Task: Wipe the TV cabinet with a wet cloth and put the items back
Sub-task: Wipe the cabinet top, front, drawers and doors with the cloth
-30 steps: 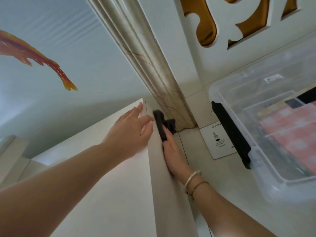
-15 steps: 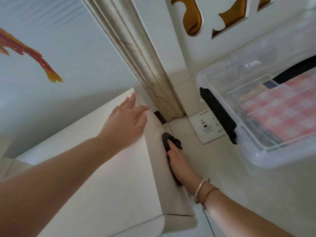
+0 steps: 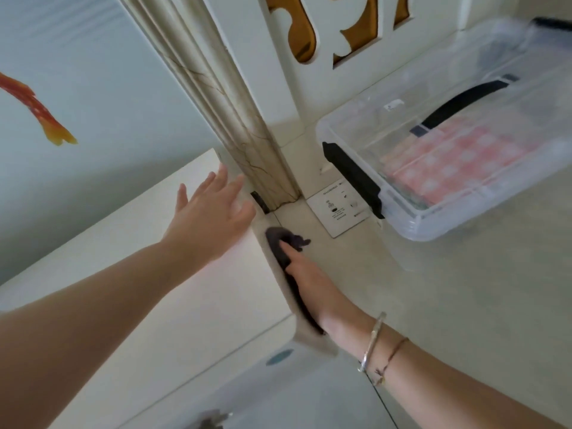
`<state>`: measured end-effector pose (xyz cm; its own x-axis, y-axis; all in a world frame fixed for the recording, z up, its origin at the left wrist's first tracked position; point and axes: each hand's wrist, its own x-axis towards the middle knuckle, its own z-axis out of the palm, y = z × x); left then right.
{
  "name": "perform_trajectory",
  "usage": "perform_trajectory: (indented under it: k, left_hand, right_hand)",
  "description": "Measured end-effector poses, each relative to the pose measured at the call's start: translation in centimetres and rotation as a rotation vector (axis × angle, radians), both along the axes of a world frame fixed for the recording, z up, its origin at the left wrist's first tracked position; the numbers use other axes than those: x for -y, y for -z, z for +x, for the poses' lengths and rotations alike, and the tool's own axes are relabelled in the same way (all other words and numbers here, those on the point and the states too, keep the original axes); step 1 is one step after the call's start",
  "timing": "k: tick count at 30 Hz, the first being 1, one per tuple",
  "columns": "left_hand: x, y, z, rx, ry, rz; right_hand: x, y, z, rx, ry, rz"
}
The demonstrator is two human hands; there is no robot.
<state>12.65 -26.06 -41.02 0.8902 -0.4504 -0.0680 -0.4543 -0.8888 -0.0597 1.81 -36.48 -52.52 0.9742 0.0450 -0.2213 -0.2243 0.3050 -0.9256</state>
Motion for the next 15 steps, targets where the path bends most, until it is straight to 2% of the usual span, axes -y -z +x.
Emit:
perform_trajectory:
  k: [2,4,5,9,12,15]
  left_hand:
    - [0.0,0.2,-0.2,-0.001,-0.019,-0.033]
    - [0.0,0.1,-0.4,-0.016,-0.009,-0.014]
    - [-0.1,-0.2,-0.4,-0.016,0.008,0.004]
    - [-0.7,-0.7,-1.0,-0.007,0.082,0.017]
    - [-0.9,-0.4,-1.5,-0.034,0.117,-0.025]
    - [-1.2,-0.3,-2.3,-0.028,0.198,-0.038]
  right_hand:
    - [-0.2,-1.9,-0.6,0.167,-0.002,0.069]
    - [-0.2,-1.3,-1.3,0.219,0.015,0.072]
    - [-0.2,-0.3,-1.6,0.164,0.021,0.045]
    - [-0.9,3.0,-3.3,-0.272,0.075,-0.178]
    - [-1.6,2.7,-3.8,-0.426,0.193,-0.076]
    - [-2.3,1.1,-5.1,-0.439,0.36,0.038]
